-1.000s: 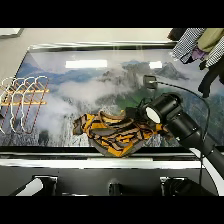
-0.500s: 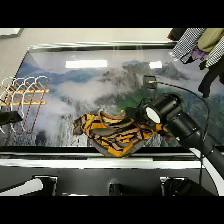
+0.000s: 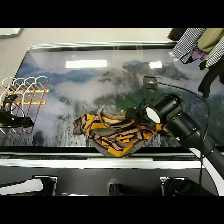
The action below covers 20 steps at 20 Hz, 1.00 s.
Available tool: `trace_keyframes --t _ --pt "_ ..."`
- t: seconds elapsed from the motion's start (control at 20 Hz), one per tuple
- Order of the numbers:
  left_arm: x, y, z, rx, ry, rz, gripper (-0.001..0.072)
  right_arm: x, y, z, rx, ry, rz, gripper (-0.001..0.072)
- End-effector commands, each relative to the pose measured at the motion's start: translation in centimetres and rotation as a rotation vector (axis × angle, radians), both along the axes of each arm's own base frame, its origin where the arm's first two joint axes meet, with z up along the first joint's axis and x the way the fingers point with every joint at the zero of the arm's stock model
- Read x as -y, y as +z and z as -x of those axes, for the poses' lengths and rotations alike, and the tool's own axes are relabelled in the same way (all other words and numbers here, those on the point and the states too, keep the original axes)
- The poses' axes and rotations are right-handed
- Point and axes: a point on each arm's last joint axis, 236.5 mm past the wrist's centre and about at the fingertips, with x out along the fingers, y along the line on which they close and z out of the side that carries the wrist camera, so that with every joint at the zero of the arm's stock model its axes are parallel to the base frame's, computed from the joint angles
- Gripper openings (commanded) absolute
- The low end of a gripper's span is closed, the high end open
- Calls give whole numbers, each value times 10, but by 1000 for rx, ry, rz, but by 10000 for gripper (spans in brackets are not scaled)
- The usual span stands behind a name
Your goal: Fold the clothes and pants, and hang the long-sleeved shirts on hangers.
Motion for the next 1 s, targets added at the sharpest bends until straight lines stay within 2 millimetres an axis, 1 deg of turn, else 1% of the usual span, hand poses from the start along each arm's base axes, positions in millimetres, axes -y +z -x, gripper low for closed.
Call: trace_keyframes --t 0.0,0.1,0.15,0.2,0.25,0.5,0.55,0.6,0.65,0.8,0.95 --pt "-2 -16 -1 20 -9 -26 584 2 -2 3 -13 -6 8 28" --pt "-4 -19 -1 30 -5 -33 581 2 -2 3 -15 -21 2 28" --pt "-4 -20 -2 32 -4 -35 529 2 -2 3 -15 -25 0 28" --pt "-4 -20 -1 32 -4 -35 381 2 -2 3 -15 -25 0 28" --pt "-4 -20 -1 32 -4 -35 302 2 -2 3 -15 -25 0 28" --pt "1 -28 4 4 -7 -18 295 3 -1 2 -12 -25 4 28" --pt "1 -30 5 0 -7 -15 230 3 -1 2 -12 -25 4 28" --pt "1 -29 5 0 -7 -15 88 3 -1 2 -12 -25 4 28" --pt "2 -28 3 5 -5 -12 47 3 -1 2 -12 -25 5 28" --pt "0 -23 0 17 -4 -16 29 4 -2 3 -17 -26 11 28" --pt "-1 -6 -9 41 -13 -23 28 4 -2 3 -16 -26 10 28"
